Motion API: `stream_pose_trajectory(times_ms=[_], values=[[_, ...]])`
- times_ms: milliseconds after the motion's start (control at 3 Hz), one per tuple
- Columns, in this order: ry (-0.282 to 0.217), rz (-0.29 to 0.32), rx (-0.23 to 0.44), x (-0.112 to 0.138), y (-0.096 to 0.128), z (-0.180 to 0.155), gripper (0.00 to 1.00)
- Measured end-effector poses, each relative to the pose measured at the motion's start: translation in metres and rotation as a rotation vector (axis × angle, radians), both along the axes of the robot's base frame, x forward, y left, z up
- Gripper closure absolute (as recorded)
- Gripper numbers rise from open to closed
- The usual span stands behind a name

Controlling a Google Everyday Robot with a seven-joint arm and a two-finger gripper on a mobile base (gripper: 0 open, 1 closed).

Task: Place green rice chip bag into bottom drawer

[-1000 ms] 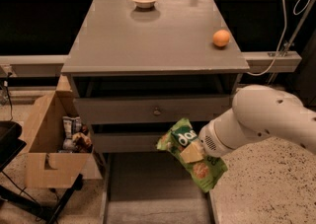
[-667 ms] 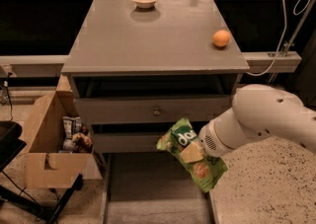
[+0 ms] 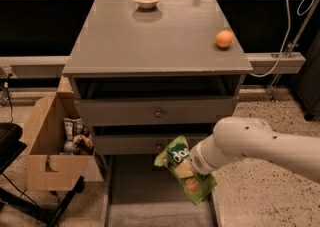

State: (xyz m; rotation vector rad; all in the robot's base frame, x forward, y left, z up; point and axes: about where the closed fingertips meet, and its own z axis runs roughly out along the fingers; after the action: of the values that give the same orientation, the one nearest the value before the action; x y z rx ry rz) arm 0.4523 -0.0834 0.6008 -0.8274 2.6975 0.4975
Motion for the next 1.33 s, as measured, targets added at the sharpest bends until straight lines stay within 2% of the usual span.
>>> stream_pose_trajectory(times_ms=[333, 667, 1000, 1333], values=[[-0.009, 0.007, -0.015, 0.001, 0.005, -0.066, 1.0], [0.02, 0.013, -0.003, 0.007, 0.01, -0.133, 1.0], [0.082, 0.002, 0.033, 0.007, 0.014, -0.188, 1.0], [0.115, 0.003, 0.042, -0.002, 0.017, -0.204, 1.0]])
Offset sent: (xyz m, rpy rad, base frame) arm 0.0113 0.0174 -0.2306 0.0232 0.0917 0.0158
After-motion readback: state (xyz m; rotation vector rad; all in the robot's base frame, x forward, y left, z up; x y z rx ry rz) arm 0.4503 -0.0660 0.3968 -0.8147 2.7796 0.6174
